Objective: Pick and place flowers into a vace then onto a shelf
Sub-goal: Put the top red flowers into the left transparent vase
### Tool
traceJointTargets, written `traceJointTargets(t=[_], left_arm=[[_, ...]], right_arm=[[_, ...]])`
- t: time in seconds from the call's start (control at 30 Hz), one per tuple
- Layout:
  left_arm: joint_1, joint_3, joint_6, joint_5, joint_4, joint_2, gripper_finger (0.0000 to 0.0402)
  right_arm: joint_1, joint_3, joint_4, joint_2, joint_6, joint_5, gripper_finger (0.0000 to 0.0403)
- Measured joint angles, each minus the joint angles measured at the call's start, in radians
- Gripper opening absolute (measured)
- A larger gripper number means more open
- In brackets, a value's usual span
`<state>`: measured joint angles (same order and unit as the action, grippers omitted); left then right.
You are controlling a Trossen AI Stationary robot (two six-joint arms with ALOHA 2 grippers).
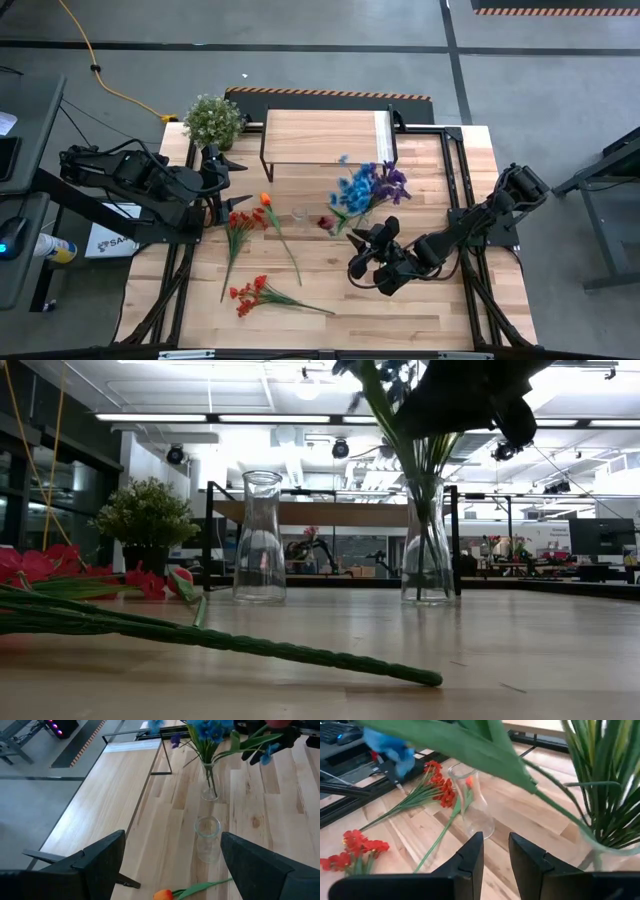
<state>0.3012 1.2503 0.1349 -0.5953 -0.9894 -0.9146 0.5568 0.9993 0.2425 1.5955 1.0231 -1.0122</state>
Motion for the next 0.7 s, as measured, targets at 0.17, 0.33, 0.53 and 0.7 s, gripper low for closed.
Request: traceJointTargets(t=[0.17,0.33,0.53,0.7], left_arm=[[0.0,0.0,0.0,0.0,0.0,0.0,0.036],[0.0,0.0,0.0,0.0,0.001,0.0,0.036],[0.0,0.0,0.0,0.0,0.013,0.0,0.036],[0.0,0.0,0.0,0.0,0.015,0.0,0.036]], right_arm=[[0.0,0.0,-0.007,0.0,0.002,0.028,0.0083],[0.004,0.0,-0.015,0.0,0.01,0.059,0.0083],[0.032,0.0,-0.054,0.0,0.027,0.067,0.0083],[0.067,0.0,-0.143,0.0,0.025,0.073,0.0083]])
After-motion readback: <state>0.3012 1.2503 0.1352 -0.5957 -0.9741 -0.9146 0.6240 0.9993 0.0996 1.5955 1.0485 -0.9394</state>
